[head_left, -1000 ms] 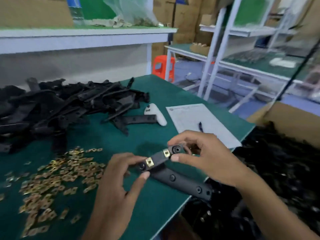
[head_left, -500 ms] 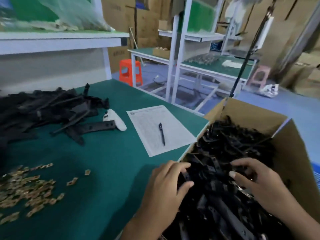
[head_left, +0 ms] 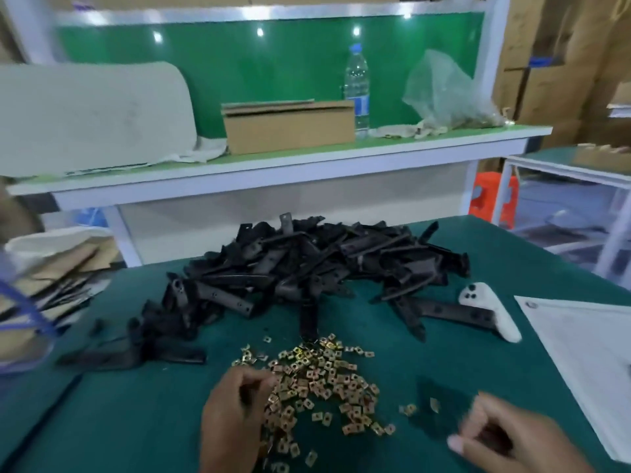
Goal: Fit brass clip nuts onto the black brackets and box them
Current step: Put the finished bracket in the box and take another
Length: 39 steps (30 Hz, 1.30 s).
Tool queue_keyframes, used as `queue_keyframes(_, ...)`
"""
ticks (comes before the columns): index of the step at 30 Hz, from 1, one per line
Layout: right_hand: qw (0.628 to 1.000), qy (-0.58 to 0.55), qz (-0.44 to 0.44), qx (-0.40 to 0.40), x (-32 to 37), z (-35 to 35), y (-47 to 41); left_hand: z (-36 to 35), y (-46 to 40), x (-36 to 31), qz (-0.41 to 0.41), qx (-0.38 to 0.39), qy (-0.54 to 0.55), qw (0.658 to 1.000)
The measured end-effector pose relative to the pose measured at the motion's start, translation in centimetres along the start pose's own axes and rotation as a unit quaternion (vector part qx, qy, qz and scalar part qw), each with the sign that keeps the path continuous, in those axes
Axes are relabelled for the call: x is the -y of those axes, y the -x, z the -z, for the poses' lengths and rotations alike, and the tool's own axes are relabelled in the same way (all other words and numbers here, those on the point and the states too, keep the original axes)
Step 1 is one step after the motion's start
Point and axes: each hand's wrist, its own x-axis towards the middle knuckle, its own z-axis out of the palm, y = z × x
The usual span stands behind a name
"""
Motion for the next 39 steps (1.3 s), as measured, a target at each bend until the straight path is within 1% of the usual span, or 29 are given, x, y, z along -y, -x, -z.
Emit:
queue_keyframes(1, 1.000, 0.008, 0.021, 0.012, 3.2, -1.5, -0.7, 0.3, -0.5, 0.9, 0.045, -0.031, 0.008, 0.998)
queue_keyframes(3, 0.995, -0.031, 0.052, 0.082, 6.0, -4.1, -4.6, 0.3, -1.3, 1.8, 0.112, -0.059, 0.037, 0.991)
queue_keyframes(4, 0.993, -0.063, 0.068, 0.078, 6.9, -5.6, -6.6, 0.2, -1.6, 1.9, 0.122, -0.053, 0.047, 0.990)
queue_keyframes(5, 0.993, -0.068, 0.072, 0.071, 7.7, -7.2, -8.9, 0.0, -1.7, 2.0, 0.123, -0.040, 0.050, 0.990)
queue_keyframes(6, 0.994, -0.048, 0.079, 0.056, 8.5, -8.5, -10.7, -0.2, -1.7, 1.9, 0.119, -0.032, 0.055, 0.991)
queue_keyframes(9, 0.993, 0.069, 0.097, 0.014, 10.5, -12.9, -15.7, -0.6, -1.8, 2.0, 0.100, -0.038, 0.081, 0.991)
queue_keyframes(12, 0.974, 0.211, 0.088, 0.005, 10.7, -15.4, -19.4, -0.7, -2.0, 2.1, 0.098, -0.046, 0.094, 0.990)
queue_keyframes(14, 0.960, 0.244, 0.123, -0.062, 10.6, -15.7, -20.6, -0.6, -2.1, 1.9, 0.096, -0.052, 0.104, 0.989)
queue_keyframes(15, 0.952, 0.237, 0.157, -0.112, 10.5, -15.4, -20.7, -0.6, -2.1, 1.9, 0.093, -0.056, 0.109, 0.988)
queue_keyframes(17, 0.935, 0.181, 0.219, -0.212, 10.4, -13.9, -20.5, -0.6, -2.2, 2.1, 0.086, -0.060, 0.117, 0.988)
queue_keyframes(19, 0.915, 0.104, 0.242, -0.304, 9.8, -11.6, -20.3, -0.7, -2.1, 2.0, 0.082, -0.050, 0.107, 0.990)
queue_keyframes(20, 0.911, 0.042, 0.231, -0.340, 9.6, -10.3, -20.1, -0.7, -2.2, 2.0, 0.079, -0.048, 0.103, 0.990)
queue_keyframes(22, 0.906, -0.122, 0.145, -0.378, 9.5, -8.2, -19.5, -0.7, -2.1, 2.0, 0.065, -0.055, 0.106, 0.991)
queue_keyframes(23, 0.902, -0.223, 0.093, -0.357, 9.3, -7.7, -19.2, -0.6, -1.8, 1.8, 0.059, -0.056, 0.114, 0.990)
queue_keyframes(24, 0.894, -0.325, 0.039, -0.305, 9.2, -7.5, -18.6, -0.6, -1.5, 1.6, 0.044, -0.049, 0.135, 0.989)
queue_keyframes(25, 0.884, -0.403, -0.008, -0.238, 9.1, -7.6, -17.8, -0.4, -0.9, 1.3, 0.035, -0.027, 0.169, 0.985)
queue_keyframes(26, 0.881, -0.436, -0.029, -0.184, 9.1, -8.0, -16.8, -0.4, -0.7, 0.7, 0.032, 0.007, 0.209, 0.977)
queue_keyframes(27, 0.892, -0.425, -0.024, -0.152, 8.9, -8.7, -15.7, -0.1, -0.7, -0.1, 0.034, 0.049, 0.249, 0.967)
queue_keyframes(28, 0.912, -0.380, 0.009, -0.151, 8.9, -9.7, -14.5, -0.2, -1.2, -0.7, 0.055, 0.064, 0.295, 0.952)
queue_keyframes(29, 0.932, -0.311, 0.066, -0.171, 8.8, -10.7, -13.4, -0.1, -2.3, -1.4, 0.109, 0.058, 0.347, 0.930)
queue_keyframes(30, 0.941, -0.236, 0.139, -0.197, 8.9, -11.4, -12.3, 0.4, -2.7, -1.5, 0.137, 0.058, 0.411, 0.899)
queue_keyframes(31, 0.936, -0.168, 0.223, -0.215, 8.7, -12.0, -11.6, 0.8, -3.3, -1.0, 0.160, 0.036, 0.455, 0.875)
queue_keyframes(32, 0.918, -0.113, 0.308, -0.221, 8.5, -12.3, -11.2, 0.7, -3.7, -0.7, 0.174, 0.022, 0.483, 0.858)
queue_keyframes(33, 0.896, -0.077, 0.378, -0.220, 8.2, -12.9, -10.9, 0.9, -3.5, -0.8, 0.178, 0.014, 0.491, 0.853)
queue_keyframes(34, 0.878, -0.061, 0.427, -0.206, 8.0, -13.3, -10.6, 0.8, -3.5, -0.8, 0.196, 0.015, 0.494, 0.847)
queue_keyframes(35, 0.868, -0.055, 0.457, -0.185, 7.8, -13.6, -10.4, 0.9, -2.6, -0.2, 0.190, 0.038, 0.504, 0.842)
queue_keyframes(36, 0.869, -0.056, 0.466, -0.159, 7.8, -13.7, -10.1, 1.0, -2.3, 0.4, 0.195, 0.044, 0.520, 0.830)
queue_keyframes(37, 0.881, -0.065, 0.450, -0.129, 7.8, -13.9, -9.8, 1.0, -2.1, 1.0, 0.203, 0.047, 0.544, 0.813)
queue_keyframes(39, 0.924, -0.114, 0.360, -0.055, 7.8, -14.0, -9.4, 0.9, -2.7, 1.5, 0.229, 0.045, 0.585, 0.777)
